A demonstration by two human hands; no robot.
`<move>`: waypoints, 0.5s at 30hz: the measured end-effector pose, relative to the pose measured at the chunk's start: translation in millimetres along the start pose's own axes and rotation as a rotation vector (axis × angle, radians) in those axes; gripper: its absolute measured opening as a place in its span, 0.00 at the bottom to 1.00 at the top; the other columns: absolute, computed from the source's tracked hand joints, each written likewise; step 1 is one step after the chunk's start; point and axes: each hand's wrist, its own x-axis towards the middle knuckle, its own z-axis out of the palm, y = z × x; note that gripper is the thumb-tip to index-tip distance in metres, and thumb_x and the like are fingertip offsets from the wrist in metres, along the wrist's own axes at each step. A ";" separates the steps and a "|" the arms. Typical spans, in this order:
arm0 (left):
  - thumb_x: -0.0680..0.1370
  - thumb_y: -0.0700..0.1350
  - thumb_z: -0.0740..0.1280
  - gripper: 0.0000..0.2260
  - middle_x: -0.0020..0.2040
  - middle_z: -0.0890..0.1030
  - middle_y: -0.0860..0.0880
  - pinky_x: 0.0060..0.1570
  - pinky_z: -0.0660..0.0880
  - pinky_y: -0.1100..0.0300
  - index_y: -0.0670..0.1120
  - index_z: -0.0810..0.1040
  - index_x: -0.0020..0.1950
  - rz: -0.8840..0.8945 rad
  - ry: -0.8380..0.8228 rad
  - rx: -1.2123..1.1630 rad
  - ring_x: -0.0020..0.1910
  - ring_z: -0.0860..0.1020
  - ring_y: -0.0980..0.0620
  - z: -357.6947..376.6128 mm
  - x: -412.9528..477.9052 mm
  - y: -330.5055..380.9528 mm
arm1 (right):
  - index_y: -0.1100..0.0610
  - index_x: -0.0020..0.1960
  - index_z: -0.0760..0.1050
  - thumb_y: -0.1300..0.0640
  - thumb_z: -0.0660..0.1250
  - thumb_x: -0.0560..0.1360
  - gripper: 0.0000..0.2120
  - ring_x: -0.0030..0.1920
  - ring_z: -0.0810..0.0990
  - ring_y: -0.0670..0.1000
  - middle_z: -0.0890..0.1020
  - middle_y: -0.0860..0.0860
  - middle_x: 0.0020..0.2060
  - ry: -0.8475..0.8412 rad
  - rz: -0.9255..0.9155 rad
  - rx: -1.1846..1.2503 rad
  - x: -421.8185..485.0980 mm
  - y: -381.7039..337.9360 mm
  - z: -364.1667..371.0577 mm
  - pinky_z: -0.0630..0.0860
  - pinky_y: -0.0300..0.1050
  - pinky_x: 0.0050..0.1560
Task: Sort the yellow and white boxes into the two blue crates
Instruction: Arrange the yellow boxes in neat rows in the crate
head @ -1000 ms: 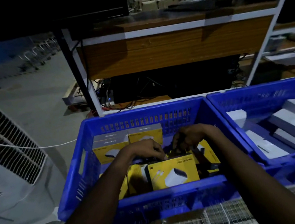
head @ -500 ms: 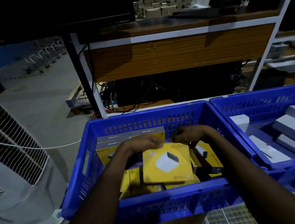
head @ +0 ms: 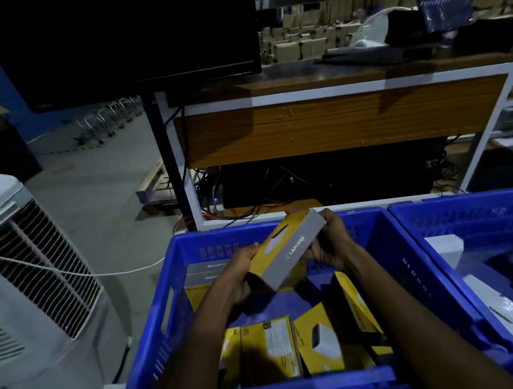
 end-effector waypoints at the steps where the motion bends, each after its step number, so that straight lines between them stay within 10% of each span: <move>1: 0.80 0.57 0.63 0.24 0.58 0.81 0.34 0.57 0.75 0.32 0.39 0.78 0.63 0.029 0.032 -0.004 0.57 0.79 0.32 -7.7 19.3 -12.3 | 0.59 0.45 0.73 0.49 0.46 0.81 0.21 0.31 0.82 0.53 0.81 0.53 0.29 -0.004 0.001 0.033 1.2 2.2 -3.3 0.79 0.44 0.29; 4: 0.69 0.68 0.70 0.35 0.69 0.74 0.40 0.63 0.71 0.35 0.47 0.75 0.69 0.021 -0.001 -0.088 0.65 0.75 0.36 -31.2 71.7 -40.4 | 0.58 0.52 0.75 0.41 0.48 0.81 0.24 0.36 0.84 0.57 0.84 0.55 0.36 -0.029 -0.005 0.049 5.3 4.4 -18.8 0.82 0.50 0.35; 8: 0.81 0.55 0.61 0.20 0.64 0.79 0.39 0.60 0.74 0.34 0.44 0.74 0.68 0.095 0.021 -0.201 0.60 0.79 0.35 -0.2 1.7 -1.1 | 0.55 0.60 0.76 0.38 0.70 0.69 0.28 0.51 0.82 0.61 0.82 0.58 0.54 -0.144 0.018 -0.133 2.4 0.8 -26.5 0.80 0.64 0.50; 15: 0.80 0.37 0.59 0.05 0.60 0.76 0.35 0.58 0.72 0.31 0.44 0.72 0.52 0.165 0.027 -0.025 0.57 0.76 0.35 11.5 2.0 2.2 | 0.47 0.60 0.72 0.68 0.65 0.75 0.20 0.53 0.82 0.57 0.82 0.53 0.55 -0.158 0.044 -0.516 -4.9 7.0 -18.8 0.81 0.55 0.50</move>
